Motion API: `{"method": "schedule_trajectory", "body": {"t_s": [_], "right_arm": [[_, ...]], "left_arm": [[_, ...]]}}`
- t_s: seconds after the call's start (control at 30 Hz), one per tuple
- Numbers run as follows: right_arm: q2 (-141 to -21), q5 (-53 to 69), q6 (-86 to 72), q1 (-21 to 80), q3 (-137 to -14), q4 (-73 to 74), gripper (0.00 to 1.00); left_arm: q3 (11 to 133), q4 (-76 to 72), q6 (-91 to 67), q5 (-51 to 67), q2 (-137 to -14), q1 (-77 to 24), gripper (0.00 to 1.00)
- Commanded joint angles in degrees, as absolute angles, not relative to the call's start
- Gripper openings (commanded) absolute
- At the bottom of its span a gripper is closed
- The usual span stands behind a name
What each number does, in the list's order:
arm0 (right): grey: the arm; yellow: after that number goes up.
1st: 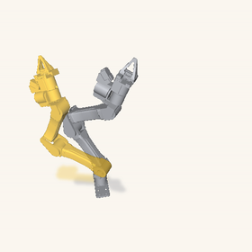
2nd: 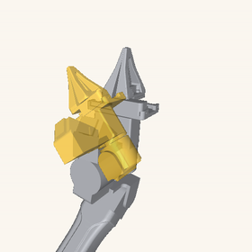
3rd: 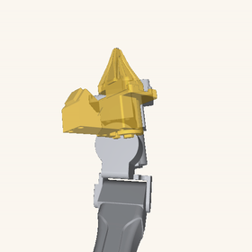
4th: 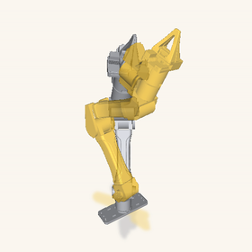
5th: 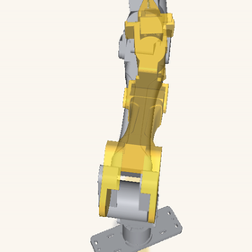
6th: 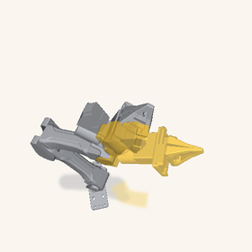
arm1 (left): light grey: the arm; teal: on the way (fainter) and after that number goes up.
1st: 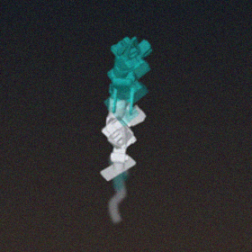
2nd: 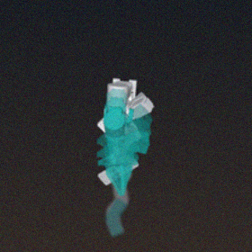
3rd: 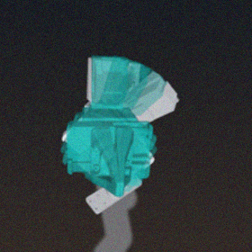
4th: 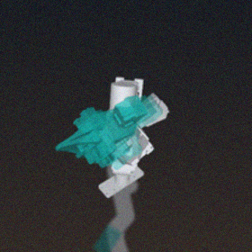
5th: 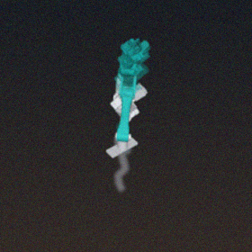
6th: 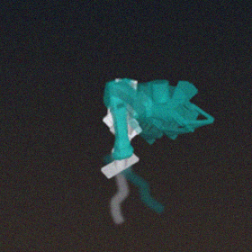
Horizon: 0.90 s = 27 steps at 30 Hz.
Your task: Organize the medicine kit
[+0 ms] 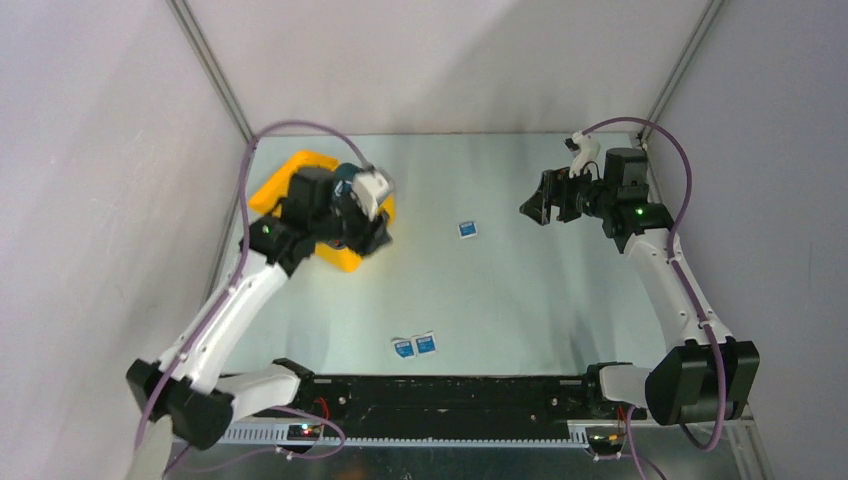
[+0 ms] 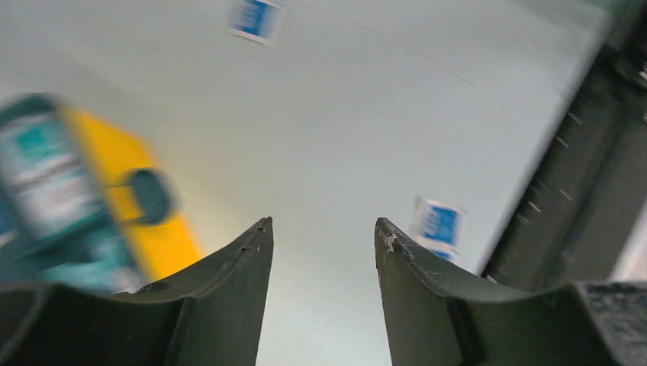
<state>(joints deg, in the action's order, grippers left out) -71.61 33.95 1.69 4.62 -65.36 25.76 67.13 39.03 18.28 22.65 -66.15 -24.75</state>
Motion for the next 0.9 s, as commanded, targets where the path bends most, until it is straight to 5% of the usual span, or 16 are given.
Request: {"method": "schedule_trajectory", "body": {"t_s": [0.0,0.23,0.63,0.77,0.87], "right_arm": [[-71.0,35.0,1.4,4.5,-65.2,23.8,0.84],[-70.1,34.6,1.8,4.5,-65.2,24.5,0.84],[-69.7,34.8,2.1,4.3,-65.2,24.6,0.84],[-70.2,35.4,1.7,4.3,-65.2,24.2,0.84],[-70.3,35.3,1.8,4.3,-65.2,24.2,0.84]], "left_arm": [[56.9,42.5,23.2,34.7,-68.7,-31.4,0.58],[48.3,39.4,25.7,24.1,-78.2,-48.0,0.63],[48.7,36.7,26.0,9.9,-88.5,-56.4,0.66],[48.0,35.3,25.6,7.7,-90.4,-58.2,0.62],[48.0,35.3,25.6,7.2,-91.1,-58.6,0.49]]}}
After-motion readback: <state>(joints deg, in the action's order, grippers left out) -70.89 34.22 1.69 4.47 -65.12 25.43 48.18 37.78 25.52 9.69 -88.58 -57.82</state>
